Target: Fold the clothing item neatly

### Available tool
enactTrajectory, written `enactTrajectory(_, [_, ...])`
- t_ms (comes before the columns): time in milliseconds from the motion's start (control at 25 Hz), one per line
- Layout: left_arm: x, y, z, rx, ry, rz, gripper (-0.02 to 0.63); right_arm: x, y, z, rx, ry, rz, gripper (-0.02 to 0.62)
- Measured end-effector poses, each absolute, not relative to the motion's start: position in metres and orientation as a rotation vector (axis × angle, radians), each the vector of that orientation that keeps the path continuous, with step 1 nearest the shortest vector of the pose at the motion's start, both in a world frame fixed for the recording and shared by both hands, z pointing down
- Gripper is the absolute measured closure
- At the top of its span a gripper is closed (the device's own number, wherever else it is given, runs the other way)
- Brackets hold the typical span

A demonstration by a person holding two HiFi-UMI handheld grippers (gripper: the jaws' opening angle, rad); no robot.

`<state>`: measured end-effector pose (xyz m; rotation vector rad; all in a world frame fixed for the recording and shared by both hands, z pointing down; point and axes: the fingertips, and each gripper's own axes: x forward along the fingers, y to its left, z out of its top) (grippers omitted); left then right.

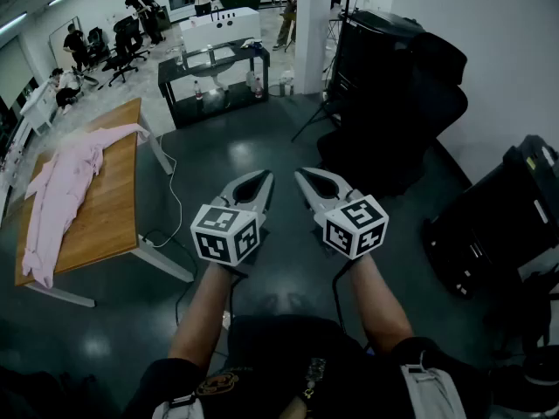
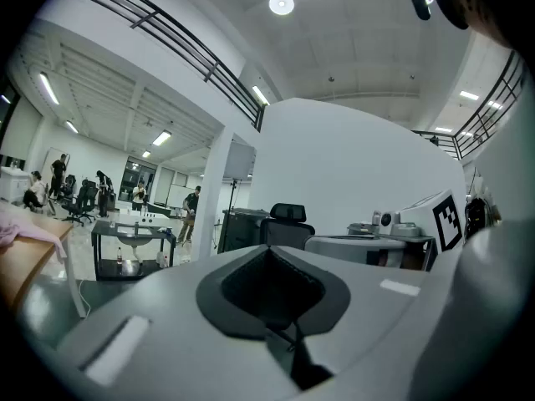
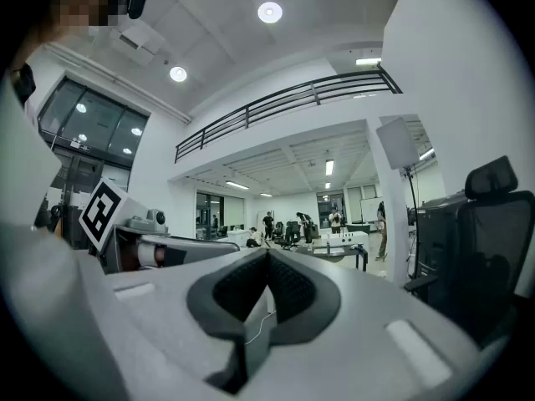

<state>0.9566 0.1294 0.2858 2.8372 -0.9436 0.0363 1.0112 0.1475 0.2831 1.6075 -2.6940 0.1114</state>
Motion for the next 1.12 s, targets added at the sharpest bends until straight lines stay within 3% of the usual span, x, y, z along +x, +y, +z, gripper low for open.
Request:
enactTrajectory(680, [0.960,0.128,0.286,2.828,-0.972,0.031,0.600,1.013,0.147,0.288,1.572,-2.707,0.122,0.592])
enactTrajectory(1120, [0.887,0.118,0.291,2.732,-1.193,0.062,0.600,0.961,0.128,0.283,1.372,-2.810,0.095,0.592])
